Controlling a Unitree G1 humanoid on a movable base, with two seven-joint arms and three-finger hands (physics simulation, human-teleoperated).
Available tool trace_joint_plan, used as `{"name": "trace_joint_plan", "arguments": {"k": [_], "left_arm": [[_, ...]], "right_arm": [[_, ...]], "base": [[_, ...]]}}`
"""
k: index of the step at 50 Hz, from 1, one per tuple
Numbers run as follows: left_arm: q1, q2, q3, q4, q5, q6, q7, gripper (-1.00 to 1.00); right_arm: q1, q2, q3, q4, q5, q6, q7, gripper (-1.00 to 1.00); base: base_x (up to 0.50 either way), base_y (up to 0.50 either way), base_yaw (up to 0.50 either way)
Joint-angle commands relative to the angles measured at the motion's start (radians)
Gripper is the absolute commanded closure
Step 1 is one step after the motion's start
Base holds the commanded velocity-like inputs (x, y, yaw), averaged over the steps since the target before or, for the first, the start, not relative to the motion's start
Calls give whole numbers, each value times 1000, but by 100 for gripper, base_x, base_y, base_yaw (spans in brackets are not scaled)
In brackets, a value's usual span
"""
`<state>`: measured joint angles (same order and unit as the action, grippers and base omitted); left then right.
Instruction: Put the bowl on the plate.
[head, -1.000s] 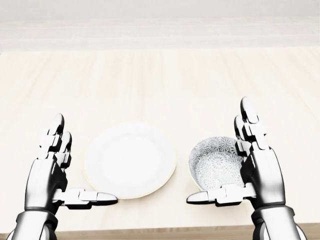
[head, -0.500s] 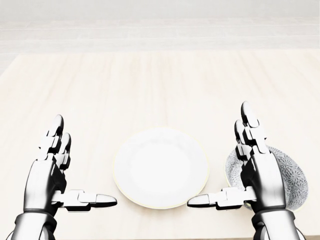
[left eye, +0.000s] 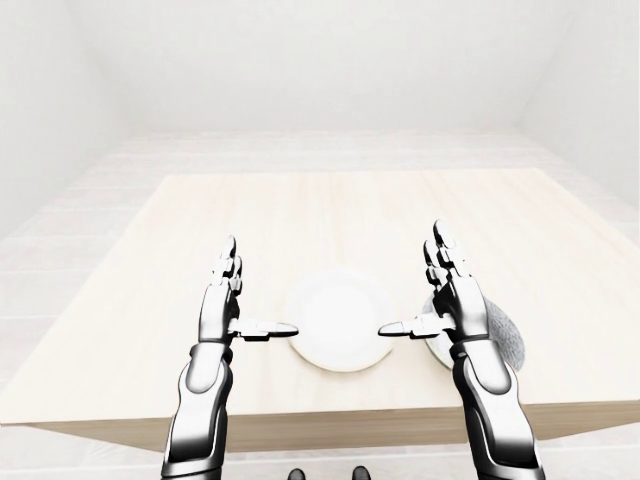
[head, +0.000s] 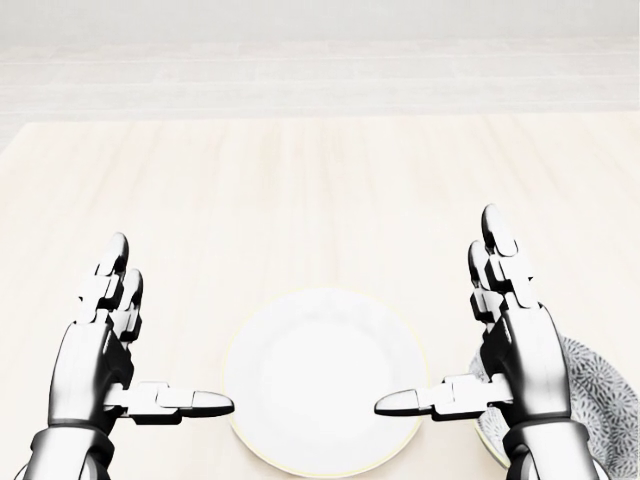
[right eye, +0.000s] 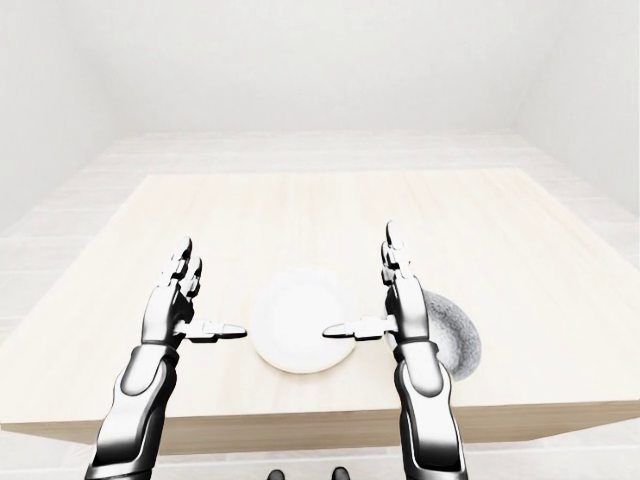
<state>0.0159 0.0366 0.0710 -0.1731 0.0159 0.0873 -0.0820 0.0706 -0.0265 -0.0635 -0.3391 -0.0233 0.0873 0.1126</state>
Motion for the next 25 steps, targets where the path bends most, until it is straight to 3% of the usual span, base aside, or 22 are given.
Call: {"name": "trace_joint_plan", "arguments": {"k": [1,25], "left_arm": [[-1,2,3,4,0,0,-1,-100],[-3,9,20,3,-1,0,-4,-100]], "right_arm": [[3,-2,3,-6,-1,0,3,-100],[64,-41,-35,-221,-85,0,25,-100]], "base": [[19,0,0],[4,0,0]]}}
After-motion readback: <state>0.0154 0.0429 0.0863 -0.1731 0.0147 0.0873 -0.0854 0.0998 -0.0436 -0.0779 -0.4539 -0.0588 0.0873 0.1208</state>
